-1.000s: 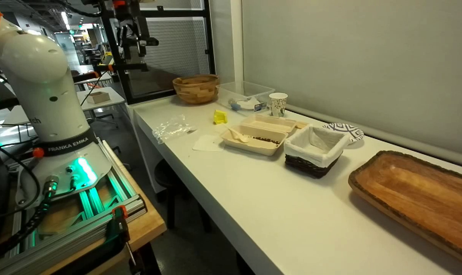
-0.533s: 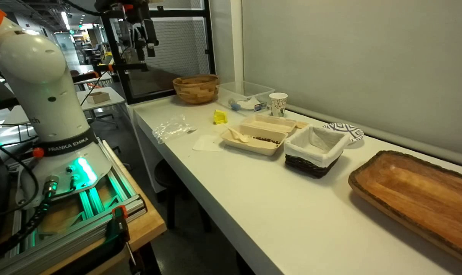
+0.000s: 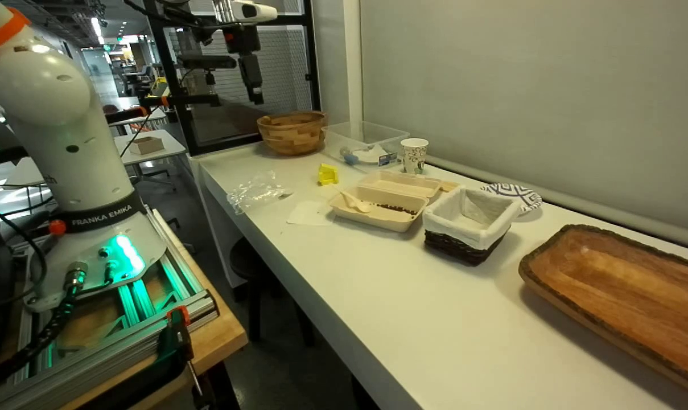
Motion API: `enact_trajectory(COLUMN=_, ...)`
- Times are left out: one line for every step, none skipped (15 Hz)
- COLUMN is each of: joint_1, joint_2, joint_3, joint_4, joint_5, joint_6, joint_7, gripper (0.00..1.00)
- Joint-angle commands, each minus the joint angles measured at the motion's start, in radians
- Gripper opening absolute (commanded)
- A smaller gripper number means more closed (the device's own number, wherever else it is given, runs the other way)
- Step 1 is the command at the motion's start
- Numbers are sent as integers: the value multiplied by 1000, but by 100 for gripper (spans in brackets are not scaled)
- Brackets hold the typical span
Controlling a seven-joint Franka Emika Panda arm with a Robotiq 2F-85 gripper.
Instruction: Pick up the yellow object from the counter and put it in the wooden bowl
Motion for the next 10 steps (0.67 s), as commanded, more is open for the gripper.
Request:
enact_trajectory(joint_1=-14, joint_2=106, joint_3=-1, joint_4=-11, joint_5=54, joint_6=172, joint_7=76, gripper=100)
enact_trajectory(joint_1=-16, joint_2=140, joint_3=0, joint_4=-11, joint_5=61, joint_6=213, joint_7=88, gripper=100)
enact_trajectory(joint_1=-18, joint_2=175, joint_3=-1, joint_4=-8, joint_5=69, joint_6=253, joint_7=100, gripper=100)
enact_trajectory(joint_1=-20, joint_2=209, joint_3=0, joint_4=-6, joint_5=73, joint_6=289, joint_7=111, gripper=100)
enact_trajectory(joint_1=-19, joint_2=244, joint_3=-1, joint_4=-3, joint_5=78, joint_6=326, joint_7=117, gripper=100)
enact_trajectory(joint_1=-20, joint_2=277, joint_3=0, joint_4=1, joint_5=76, joint_6=361, joint_7=126, gripper=100)
enact_trajectory(joint_1=-20, joint_2=313, joint_3=-1, joint_4=4, joint_5=74, joint_6=399, joint_7=130, gripper=100)
enact_trajectory(joint_1=-20, joint_2=347, joint_3=-1, joint_4=9, joint_5=68, joint_6=432, joint_7=137, gripper=100)
enact_trajectory(joint_1=-18, joint_2=385, joint_3=-4, joint_4=13, joint_5=68, joint_6=471, joint_7=137, gripper=100)
enact_trajectory(joint_1=-15, joint_2=418, joint_3=-7, joint_4=19, joint_5=68, joint_6=499, joint_7=136, gripper=100)
